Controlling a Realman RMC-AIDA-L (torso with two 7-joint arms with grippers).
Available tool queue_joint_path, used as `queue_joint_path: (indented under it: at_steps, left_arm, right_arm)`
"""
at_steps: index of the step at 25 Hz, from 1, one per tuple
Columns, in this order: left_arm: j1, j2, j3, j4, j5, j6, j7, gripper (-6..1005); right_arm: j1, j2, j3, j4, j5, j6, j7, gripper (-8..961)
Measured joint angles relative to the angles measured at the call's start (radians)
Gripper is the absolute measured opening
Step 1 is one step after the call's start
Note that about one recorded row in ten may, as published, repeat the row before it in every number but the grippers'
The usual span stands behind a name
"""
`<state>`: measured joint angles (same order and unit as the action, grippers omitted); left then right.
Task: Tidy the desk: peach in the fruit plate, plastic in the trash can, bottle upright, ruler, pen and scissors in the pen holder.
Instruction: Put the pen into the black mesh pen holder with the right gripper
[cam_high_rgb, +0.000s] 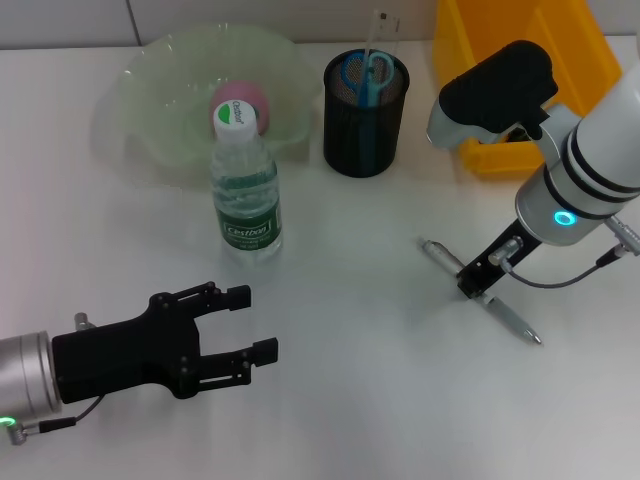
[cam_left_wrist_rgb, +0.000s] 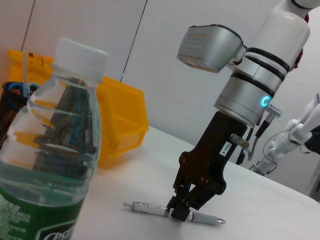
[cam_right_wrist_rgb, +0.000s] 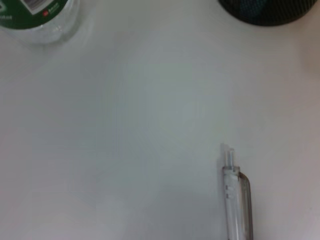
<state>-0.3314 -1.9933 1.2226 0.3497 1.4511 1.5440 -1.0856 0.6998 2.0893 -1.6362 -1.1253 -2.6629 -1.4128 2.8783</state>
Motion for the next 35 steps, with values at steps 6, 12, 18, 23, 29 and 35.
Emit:
queue_joint_path:
  at_steps: [6,12,18,23,29,35]
  left_arm:
    - [0.000,-0.001,0.000,0.000,0.000,0.001,-0.002,820]
    - [0.000,-0.001,0.000,0.000,0.000,0.008,-0.003,820]
    - [0.000,-0.002,0.000,0.000,-0.002,0.008,-0.003,820]
    - [0.000,-0.004,0.000,0.000,-0.005,0.009,-0.004,820]
    - [-0.003,-0.004,-0.004,0.000,-0.008,0.011,-0.004,820]
    - [-0.007,-0.005,-0.013,0.000,-0.008,0.012,-0.004,820]
  right_arm:
    - [-0.043,0.000,-0.006,-0.079,0.000,0.005,-0.003,145]
    - [-0.144,-0.005,0.070,-0.282,0.057,0.036,-0.044,122]
    - [-0.283,-0.005,0.201,-0.318,0.370,0.358,-0.271,124]
    - [-0.282,-0.004,0.196,-0.031,0.924,0.739,-0.762,129]
    - [-0.103,-0.003,0.207,0.415,1.735,0.746,-1.485,134]
    - [0.029,-0.004,0.206,0.670,2.051,0.674,-1.759,140]
